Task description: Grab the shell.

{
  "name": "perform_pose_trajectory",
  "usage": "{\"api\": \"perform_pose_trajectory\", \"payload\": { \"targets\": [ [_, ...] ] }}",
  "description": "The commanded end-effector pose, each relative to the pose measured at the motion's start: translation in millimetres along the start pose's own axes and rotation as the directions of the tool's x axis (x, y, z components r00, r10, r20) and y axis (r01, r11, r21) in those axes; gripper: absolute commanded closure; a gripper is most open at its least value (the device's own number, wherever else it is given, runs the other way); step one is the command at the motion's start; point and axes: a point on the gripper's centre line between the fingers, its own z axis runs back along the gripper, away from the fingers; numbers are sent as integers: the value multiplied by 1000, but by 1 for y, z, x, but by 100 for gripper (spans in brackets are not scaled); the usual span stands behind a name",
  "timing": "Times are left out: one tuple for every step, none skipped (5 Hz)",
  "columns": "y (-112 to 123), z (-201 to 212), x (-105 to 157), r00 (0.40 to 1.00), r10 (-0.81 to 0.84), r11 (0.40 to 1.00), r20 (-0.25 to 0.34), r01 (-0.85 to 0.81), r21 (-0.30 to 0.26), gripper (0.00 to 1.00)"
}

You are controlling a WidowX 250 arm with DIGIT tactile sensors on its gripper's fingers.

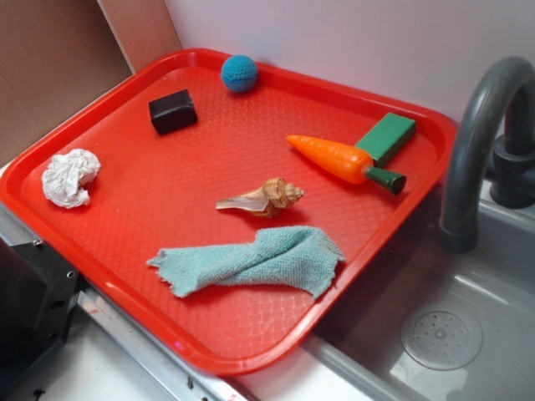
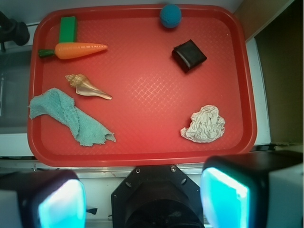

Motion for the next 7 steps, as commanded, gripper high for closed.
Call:
{"api": "perform_pose_trajectory", "payload": {
  "targets": [
    [0,0,0,1000,0,1000,0,0,0,0],
    [-3,-8,9,994,-111,994,22,111,21,0],
    [-19,-18,23,932,-362,929,31,357,99,0],
    [-42,-33,34,851,-524,844,21,516,148,0],
    [-66,-55,46,764,-645,762,31,639,108,0],
    [-85,-73,57,755,-649,760,91,649,42,0],
    [-98,-94,70,745,-658,749,111,663,-7,0]
  ]
}}
